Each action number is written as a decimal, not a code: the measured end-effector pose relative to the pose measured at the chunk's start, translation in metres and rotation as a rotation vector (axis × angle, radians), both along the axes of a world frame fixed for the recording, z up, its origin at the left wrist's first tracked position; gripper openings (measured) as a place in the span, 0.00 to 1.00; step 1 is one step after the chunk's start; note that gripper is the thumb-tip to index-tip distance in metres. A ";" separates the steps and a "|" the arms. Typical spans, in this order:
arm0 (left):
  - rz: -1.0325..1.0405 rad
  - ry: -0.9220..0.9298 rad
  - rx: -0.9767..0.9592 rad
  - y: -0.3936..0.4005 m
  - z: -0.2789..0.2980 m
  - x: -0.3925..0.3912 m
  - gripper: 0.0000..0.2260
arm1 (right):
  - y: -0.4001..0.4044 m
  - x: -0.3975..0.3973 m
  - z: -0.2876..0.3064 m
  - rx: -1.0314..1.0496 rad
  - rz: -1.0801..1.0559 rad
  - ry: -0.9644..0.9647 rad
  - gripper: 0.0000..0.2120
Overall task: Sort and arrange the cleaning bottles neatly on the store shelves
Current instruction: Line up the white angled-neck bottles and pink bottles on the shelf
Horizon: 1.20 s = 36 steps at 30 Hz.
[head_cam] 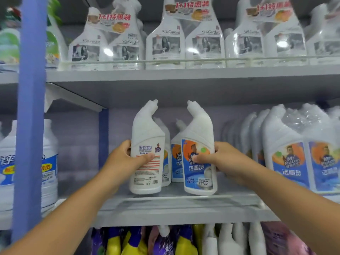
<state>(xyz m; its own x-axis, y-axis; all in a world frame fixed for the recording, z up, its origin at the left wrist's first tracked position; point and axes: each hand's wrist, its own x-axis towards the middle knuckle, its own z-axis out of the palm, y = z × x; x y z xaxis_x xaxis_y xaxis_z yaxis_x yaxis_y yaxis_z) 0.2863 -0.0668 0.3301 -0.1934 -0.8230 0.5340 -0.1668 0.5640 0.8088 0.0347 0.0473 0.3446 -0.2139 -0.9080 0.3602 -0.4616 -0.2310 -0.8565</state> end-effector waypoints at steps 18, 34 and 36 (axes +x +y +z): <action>-0.116 -0.199 0.125 -0.048 0.033 -0.007 0.17 | -0.054 -0.024 0.009 0.183 0.032 0.066 0.17; 0.032 -0.136 -0.085 -0.032 0.082 -0.027 0.16 | -0.074 -0.033 0.076 0.049 -0.042 0.259 0.14; 0.088 -0.174 -0.120 -0.028 0.083 -0.032 0.16 | -0.079 -0.036 0.075 0.047 -0.050 0.263 0.15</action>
<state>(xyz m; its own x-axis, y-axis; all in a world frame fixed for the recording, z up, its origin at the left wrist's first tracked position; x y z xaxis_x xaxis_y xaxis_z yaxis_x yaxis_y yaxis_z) 0.2544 -0.0948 0.4134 -0.2211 -0.7735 0.5940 -0.3504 0.6314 0.6918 -0.0013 -0.0321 0.4192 -0.1639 -0.9157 0.3668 -0.6798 -0.1646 -0.7147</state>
